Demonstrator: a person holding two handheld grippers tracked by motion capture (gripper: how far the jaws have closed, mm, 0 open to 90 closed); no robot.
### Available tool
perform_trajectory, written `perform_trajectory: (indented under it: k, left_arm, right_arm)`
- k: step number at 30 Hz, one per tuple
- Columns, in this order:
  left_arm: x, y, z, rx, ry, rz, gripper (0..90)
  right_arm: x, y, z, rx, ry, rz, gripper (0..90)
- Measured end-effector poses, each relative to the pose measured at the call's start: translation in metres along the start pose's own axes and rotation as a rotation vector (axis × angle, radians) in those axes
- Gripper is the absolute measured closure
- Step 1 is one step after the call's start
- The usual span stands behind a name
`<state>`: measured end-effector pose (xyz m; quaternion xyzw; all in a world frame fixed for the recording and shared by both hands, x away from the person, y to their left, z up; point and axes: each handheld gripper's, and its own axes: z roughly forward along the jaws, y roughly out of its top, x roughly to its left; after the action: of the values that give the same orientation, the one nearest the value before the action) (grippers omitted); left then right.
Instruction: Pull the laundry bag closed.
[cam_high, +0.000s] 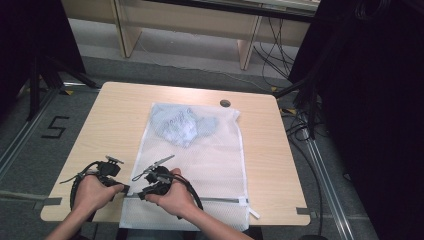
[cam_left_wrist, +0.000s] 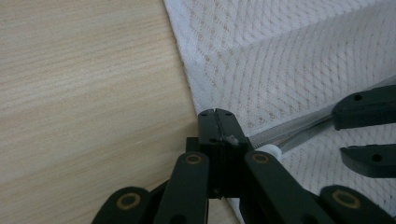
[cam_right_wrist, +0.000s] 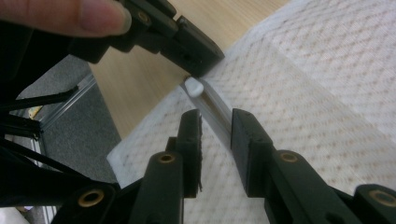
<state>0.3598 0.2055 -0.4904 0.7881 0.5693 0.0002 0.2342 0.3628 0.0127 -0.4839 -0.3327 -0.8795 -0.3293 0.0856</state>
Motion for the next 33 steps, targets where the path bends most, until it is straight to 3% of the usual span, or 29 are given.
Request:
perform_trajectory:
  k: [9, 15, 22, 23, 26, 27, 33]
  left_arm:
    - [0.000, -0.001, 0.000, -0.007, -0.009, -0.008, 89.7]
    - [0.002, -0.001, 0.000, -0.004, -0.011, -0.005, 89.7]
    - [0.002, -0.001, 0.001, -0.013, -0.015, -0.016, 89.7]
    - [0.002, -0.001, 0.001, -0.013, -0.015, -0.017, 89.7]
    - [0.002, -0.001, 0.001, -0.012, -0.012, -0.017, 89.7]
    - [0.002, -0.001, 0.001, -0.010, -0.012, -0.015, 89.8]
    - [0.003, -0.001, 0.001, -0.014, -0.019, -0.022, 89.8]
  right_arm:
    - [0.001, 0.010, 0.013, -0.003, 0.016, -0.012, 74.0]
    - [0.001, 0.013, 0.021, 0.000, 0.013, 0.013, 73.6]
    - [0.000, 0.013, 0.026, -0.016, 0.028, 0.012, 73.6]
    - [0.001, 0.013, 0.026, -0.004, 0.034, 0.033, 73.7]
    - [0.002, 0.014, 0.028, -0.015, 0.055, 0.025, 73.6]
    - [0.002, 0.015, 0.028, -0.022, 0.037, 0.012, 73.7]
    - [0.004, 0.016, 0.029, -0.020, 0.028, 0.012, 77.0]
